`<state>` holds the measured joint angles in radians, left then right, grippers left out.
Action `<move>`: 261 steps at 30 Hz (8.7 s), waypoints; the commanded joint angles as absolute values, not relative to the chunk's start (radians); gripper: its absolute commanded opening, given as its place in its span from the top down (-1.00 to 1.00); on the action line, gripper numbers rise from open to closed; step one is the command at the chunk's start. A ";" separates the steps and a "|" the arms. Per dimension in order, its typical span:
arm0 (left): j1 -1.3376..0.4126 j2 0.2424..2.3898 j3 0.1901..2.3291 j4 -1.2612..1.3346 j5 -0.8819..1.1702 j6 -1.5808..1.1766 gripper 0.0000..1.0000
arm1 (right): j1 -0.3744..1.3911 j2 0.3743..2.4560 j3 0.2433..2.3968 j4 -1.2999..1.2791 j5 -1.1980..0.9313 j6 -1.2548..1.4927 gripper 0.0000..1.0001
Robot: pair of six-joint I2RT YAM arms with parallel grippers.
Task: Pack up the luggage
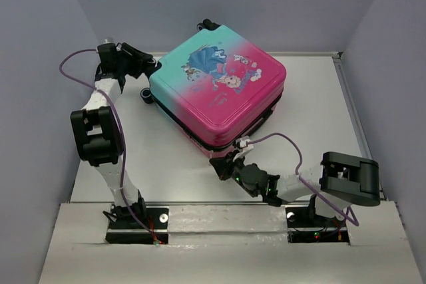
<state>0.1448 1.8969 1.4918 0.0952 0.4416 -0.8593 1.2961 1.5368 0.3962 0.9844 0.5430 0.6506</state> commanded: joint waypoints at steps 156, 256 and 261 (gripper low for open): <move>-0.479 0.624 0.354 0.479 -0.137 -1.062 0.88 | 0.095 1.232 0.301 0.817 -0.400 0.362 0.12; -0.381 0.587 0.506 0.160 0.058 -0.683 0.89 | 0.034 1.246 0.517 0.507 -0.410 0.305 0.02; -0.321 0.601 0.514 0.173 0.109 -0.677 0.89 | 0.034 1.218 0.485 0.450 -0.419 0.327 -0.08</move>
<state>-0.3763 0.5945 0.4473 0.0879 0.1505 -0.7151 0.0387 1.2625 0.4591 0.4175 -0.3996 0.3176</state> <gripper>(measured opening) 0.682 0.538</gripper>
